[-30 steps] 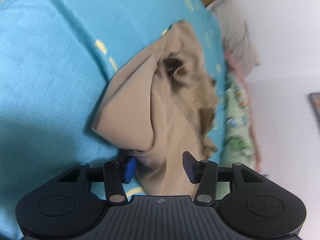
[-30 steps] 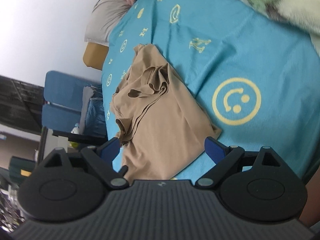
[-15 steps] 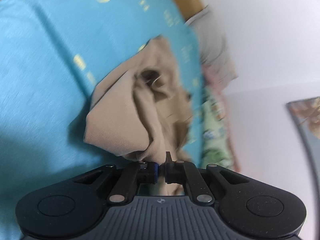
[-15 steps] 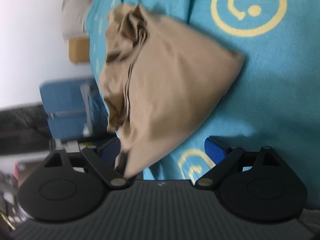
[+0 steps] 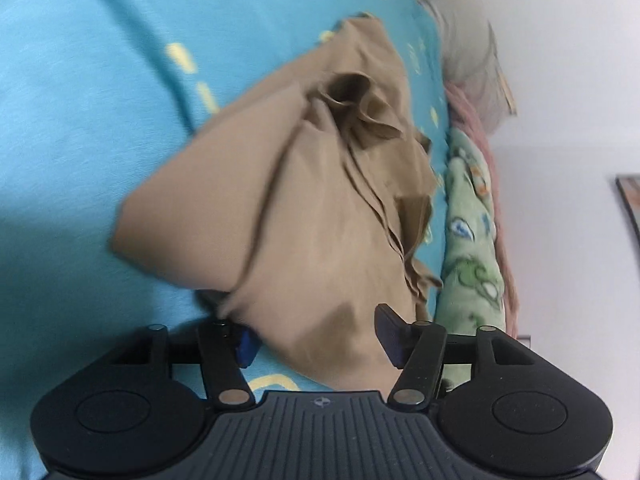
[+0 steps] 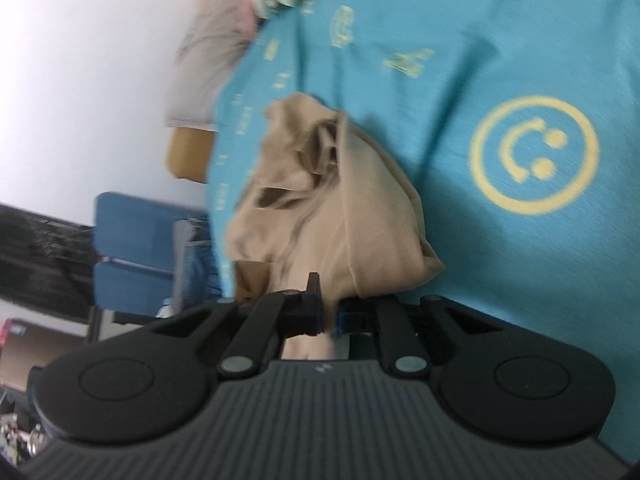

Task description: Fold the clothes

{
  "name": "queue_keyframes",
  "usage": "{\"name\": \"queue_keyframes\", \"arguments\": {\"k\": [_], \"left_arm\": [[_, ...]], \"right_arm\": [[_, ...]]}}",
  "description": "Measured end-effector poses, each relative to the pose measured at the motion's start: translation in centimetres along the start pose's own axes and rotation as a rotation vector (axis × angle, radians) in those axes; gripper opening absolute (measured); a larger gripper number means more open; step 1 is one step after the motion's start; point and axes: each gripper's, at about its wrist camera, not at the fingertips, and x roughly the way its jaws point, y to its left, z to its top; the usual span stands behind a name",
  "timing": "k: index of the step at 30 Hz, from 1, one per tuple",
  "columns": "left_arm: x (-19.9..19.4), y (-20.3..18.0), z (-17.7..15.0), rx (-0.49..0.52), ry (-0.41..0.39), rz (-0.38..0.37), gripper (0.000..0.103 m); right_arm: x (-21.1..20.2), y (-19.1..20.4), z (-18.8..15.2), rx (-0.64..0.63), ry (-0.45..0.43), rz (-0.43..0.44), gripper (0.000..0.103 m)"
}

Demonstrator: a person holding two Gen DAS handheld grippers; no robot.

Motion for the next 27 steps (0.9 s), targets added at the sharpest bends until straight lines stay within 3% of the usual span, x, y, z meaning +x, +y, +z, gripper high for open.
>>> {"name": "queue_keyframes", "arguments": {"k": [3,5,8,10,12,18,23,27], "left_arm": [[-0.2,0.2,0.3,-0.009,-0.034,0.006,0.049],[-0.8,0.6,0.9,-0.059,-0.073,-0.021,0.026],[-2.2,0.7,1.2,-0.098,-0.141,-0.079,0.014],[-3.2,-0.1,1.1,-0.075,-0.172,-0.103,0.013],[-4.7,-1.6,0.6,-0.030,-0.175,-0.081,0.011],[-10.5,-8.7,-0.5,0.107,-0.203,-0.091,0.011],[-16.4,-11.6,-5.1,0.199,-0.201,-0.079,0.011],[-20.7,-10.2,-10.0,0.188,-0.164,-0.122,0.011]], "right_arm": [[-1.0,0.6,0.0,-0.027,-0.042,0.064,0.009],[-1.4,0.8,-0.1,-0.046,-0.060,0.074,0.008],[-1.6,1.2,-0.2,-0.073,-0.079,0.049,0.008],[-2.0,1.7,0.0,-0.091,-0.089,0.038,0.008],[-2.7,2.9,0.2,-0.132,-0.110,0.034,0.008],[-6.3,7.1,1.5,-0.220,-0.128,0.068,0.008],[-11.1,9.0,0.8,-0.237,-0.150,0.090,0.008],[-16.2,8.4,-1.2,-0.247,-0.149,0.116,0.008]]}}
